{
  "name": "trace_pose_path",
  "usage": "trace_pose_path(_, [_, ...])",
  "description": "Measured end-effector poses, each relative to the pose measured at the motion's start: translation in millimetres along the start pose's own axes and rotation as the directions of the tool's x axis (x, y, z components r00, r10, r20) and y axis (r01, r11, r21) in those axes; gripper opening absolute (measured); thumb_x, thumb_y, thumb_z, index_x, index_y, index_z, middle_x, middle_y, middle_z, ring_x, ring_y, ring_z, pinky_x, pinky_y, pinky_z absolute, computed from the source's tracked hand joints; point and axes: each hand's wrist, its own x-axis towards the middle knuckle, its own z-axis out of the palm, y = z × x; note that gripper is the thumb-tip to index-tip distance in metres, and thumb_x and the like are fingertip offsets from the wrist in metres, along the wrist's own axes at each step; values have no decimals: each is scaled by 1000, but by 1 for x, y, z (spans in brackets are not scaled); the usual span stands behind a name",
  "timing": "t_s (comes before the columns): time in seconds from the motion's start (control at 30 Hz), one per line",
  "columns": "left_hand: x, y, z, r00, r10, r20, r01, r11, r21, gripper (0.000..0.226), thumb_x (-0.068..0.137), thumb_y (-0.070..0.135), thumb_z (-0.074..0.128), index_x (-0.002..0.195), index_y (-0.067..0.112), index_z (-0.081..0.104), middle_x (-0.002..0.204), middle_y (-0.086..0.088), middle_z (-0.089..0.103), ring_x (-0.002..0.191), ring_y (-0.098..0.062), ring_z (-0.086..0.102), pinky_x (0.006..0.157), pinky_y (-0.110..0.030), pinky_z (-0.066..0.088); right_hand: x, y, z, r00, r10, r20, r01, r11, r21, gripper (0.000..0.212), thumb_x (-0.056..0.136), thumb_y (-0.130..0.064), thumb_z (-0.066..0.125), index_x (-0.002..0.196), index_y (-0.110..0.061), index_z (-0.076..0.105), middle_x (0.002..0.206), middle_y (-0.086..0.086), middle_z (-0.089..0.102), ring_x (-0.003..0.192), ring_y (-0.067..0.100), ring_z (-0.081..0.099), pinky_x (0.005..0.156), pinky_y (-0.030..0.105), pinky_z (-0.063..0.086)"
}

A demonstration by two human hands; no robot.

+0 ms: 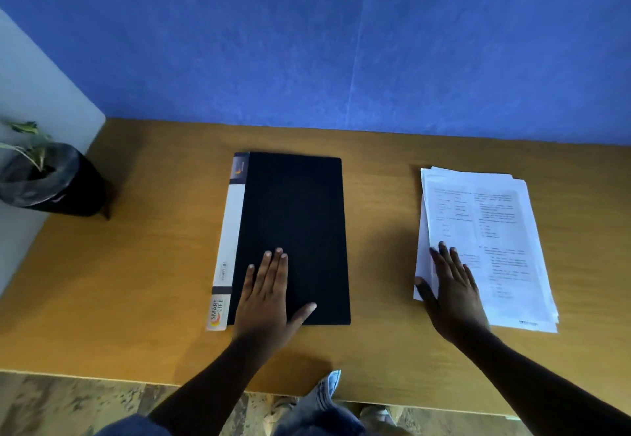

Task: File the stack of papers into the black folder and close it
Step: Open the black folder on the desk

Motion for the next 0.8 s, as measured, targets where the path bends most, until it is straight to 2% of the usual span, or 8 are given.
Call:
trace_pose_path(0.13, [-32, -33, -6, 996, -87, 11, 87, 995, -51, 129, 61, 93, 46, 156, 13, 9, 165, -6, 8, 152, -22, -1, 120, -49, 9, -29, -17, 4, 998, -63, -30, 66, 990, 123, 66, 93, -36, 57, 152, -20, 30, 160, -3, 22, 146, 9, 13, 115, 35, 21])
trace_pose_path(0.23, [-44, -51, -8, 984, -176, 33, 178, 983, -49, 133, 54, 96, 44, 156, 19, 8, 165, -8, 0, 151, -27, -7, 120, -54, 7, -47, -30, 12, 998, -62, -2, 61, 985, 160, 67, 92, -39, 59, 151, -24, 32, 158, -8, 23, 146, 15, 25, 112, 37, 31])
trace_pose_path(0.33, [-45, -57, -10, 979, -201, 32, 202, 977, -63, 112, 66, 92, 38, 155, 30, 8, 164, -6, -7, 150, -30, -12, 117, -54, -1, -57, -41, 19, 996, -75, 54, 66, 984, 165, 68, 92, -42, 57, 152, -28, 29, 160, -9, 23, 146, 16, 28, 111, 36, 32])
trace_pose_path(0.43, [-48, -59, -10, 993, -108, 35, 110, 992, -57, 77, 84, 79, 28, 151, 40, 20, 163, 5, 3, 150, -30, -3, 116, -61, 13, -65, -49, 26, 990, -104, 100, 85, 979, 185, 67, 92, -46, 54, 152, -32, 26, 160, -12, 22, 146, 11, 25, 112, 33, 30])
trace_pose_path(0.5, [-51, -60, -10, 998, -56, 17, 58, 992, -114, 64, 90, 71, 21, 148, 44, 25, 161, 12, 11, 151, -22, -2, 115, -58, 21, -69, -56, 28, 989, -101, 112, 76, 976, 206, 69, 91, -49, 53, 152, -34, 24, 159, -14, 22, 145, 10, 26, 111, 32, 31])
trace_pose_path(0.63, [-49, -59, -11, 999, -29, 20, 33, 978, -208, 53, 93, 66, 17, 144, 51, 20, 159, 24, 9, 147, -3, -18, 118, -44, 9, -70, -69, 30, 989, -73, 129, 44, 975, 220, 70, 92, -49, 53, 152, -33, 22, 160, -12, 23, 145, 12, 28, 112, 33, 31])
trace_pose_path(0.8, [-47, -42, -14, 999, 27, 40, -9, 917, -400, 47, 96, 58, 31, 142, 50, 25, 157, 29, 8, 147, 1, -14, 118, -47, 10, -72, -77, 31, 992, -23, 120, -8, 967, 254, 70, 92, -48, 52, 153, -30, 22, 160, -5, 28, 144, 18, 34, 110, 36, 36])
